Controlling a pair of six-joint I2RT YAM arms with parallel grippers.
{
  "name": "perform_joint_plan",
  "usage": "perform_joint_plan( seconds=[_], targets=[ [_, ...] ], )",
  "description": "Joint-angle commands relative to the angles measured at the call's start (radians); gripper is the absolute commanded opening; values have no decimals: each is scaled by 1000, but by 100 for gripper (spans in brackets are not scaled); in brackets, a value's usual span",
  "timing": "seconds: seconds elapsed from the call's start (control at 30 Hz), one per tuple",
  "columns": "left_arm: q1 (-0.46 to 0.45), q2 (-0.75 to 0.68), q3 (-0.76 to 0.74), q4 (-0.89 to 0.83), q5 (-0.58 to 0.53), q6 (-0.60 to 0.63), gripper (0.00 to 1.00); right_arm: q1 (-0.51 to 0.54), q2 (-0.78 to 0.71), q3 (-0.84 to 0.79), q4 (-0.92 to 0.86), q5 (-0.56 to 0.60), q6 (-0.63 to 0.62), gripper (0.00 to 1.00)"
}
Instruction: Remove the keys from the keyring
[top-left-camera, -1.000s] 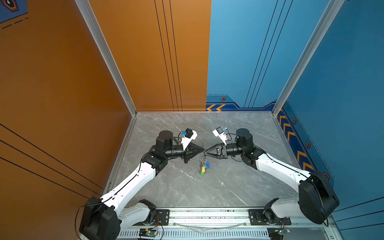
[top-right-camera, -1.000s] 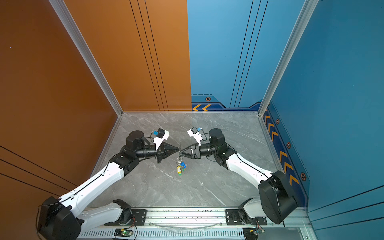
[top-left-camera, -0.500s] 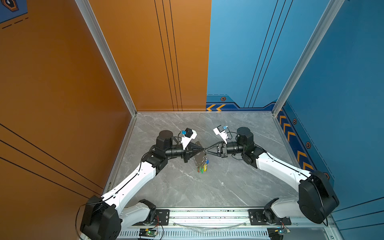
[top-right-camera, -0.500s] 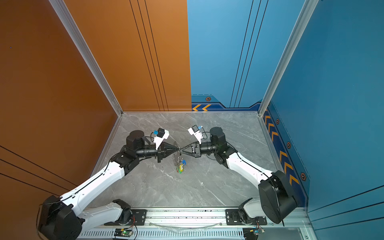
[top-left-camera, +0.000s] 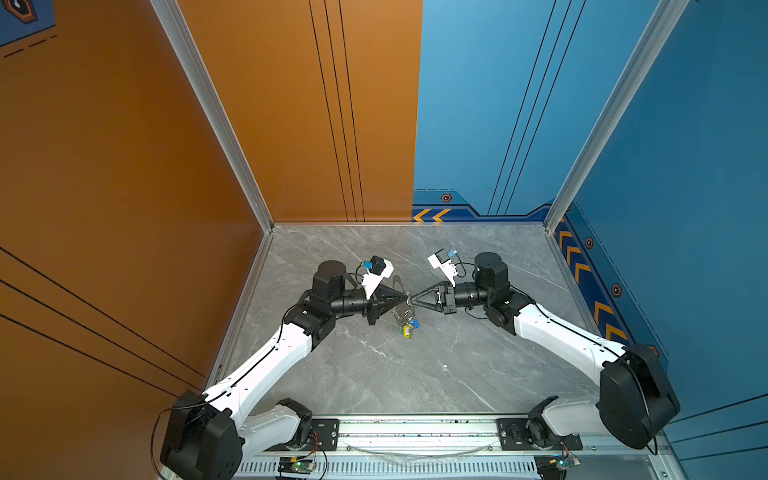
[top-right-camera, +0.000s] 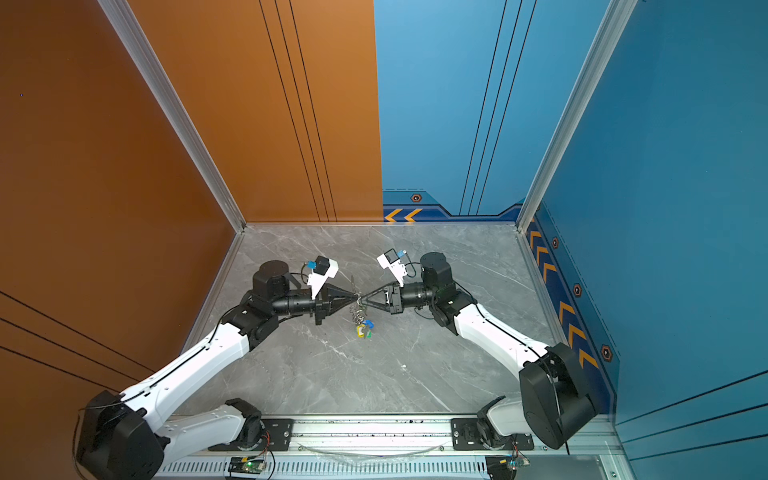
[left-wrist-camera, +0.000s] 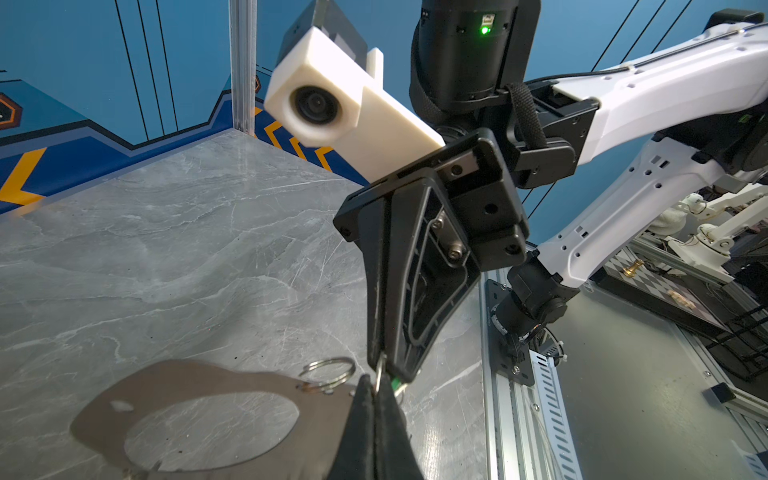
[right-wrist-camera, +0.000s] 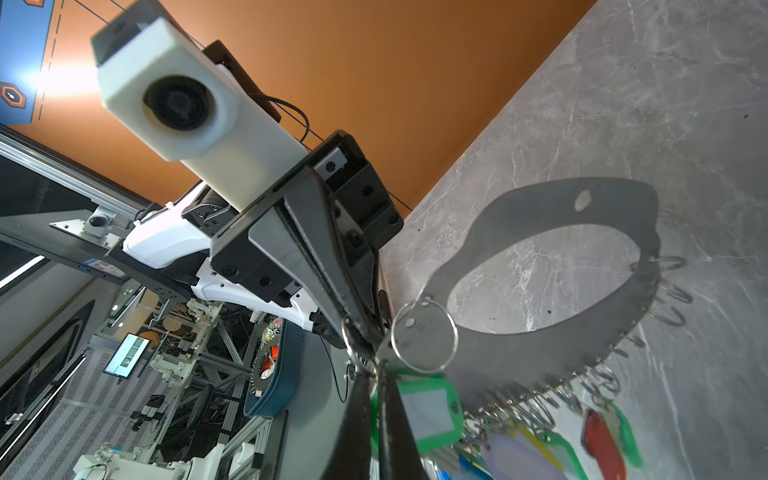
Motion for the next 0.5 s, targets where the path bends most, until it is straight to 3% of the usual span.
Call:
perform_joint_plan(
  seconds=[0.0, 0.47],
  targets=[
    [4, -22, 1, 53, -33, 11, 0, -18, -45, 37, -131, 25, -76, 0],
    [-13, -13, -13, 53, -66, 22, 0, -17, -45, 119, -224, 67, -76, 0]
  ],
)
